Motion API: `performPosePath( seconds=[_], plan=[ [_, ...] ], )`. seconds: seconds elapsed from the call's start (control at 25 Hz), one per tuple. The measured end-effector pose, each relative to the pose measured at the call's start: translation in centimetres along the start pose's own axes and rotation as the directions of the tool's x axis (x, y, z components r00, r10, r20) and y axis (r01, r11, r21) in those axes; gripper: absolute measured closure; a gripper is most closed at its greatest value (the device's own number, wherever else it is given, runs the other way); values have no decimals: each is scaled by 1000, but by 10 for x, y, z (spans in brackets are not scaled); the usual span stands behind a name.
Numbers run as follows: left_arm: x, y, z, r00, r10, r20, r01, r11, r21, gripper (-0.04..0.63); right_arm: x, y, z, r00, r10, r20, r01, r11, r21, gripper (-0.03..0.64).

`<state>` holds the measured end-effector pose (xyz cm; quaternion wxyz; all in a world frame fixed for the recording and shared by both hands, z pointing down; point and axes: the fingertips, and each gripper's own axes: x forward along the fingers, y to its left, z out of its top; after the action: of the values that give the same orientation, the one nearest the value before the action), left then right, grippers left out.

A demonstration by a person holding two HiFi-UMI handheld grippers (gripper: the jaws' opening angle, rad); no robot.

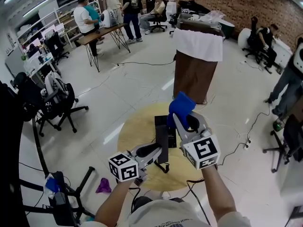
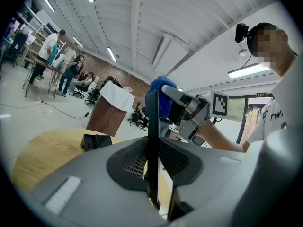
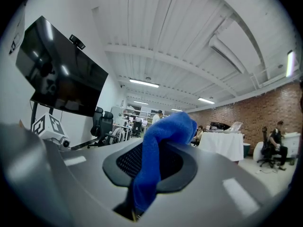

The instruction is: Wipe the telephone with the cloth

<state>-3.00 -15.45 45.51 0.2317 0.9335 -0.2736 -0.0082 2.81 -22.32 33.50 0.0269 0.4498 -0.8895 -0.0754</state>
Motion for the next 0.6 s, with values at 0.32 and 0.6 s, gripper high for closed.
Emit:
performPosePath(
  seconds=[0.32, 0.6],
  plan=[
    [0, 3, 9, 1000, 1, 29, 0, 1000, -21, 532, -3, 11, -12, 1000, 22, -5, -22, 1000, 5, 555],
    [-3, 5, 24, 998, -4, 64, 6, 999, -31, 532, -8, 25, -25, 999, 34, -26, -33, 999, 30, 555]
  ],
)
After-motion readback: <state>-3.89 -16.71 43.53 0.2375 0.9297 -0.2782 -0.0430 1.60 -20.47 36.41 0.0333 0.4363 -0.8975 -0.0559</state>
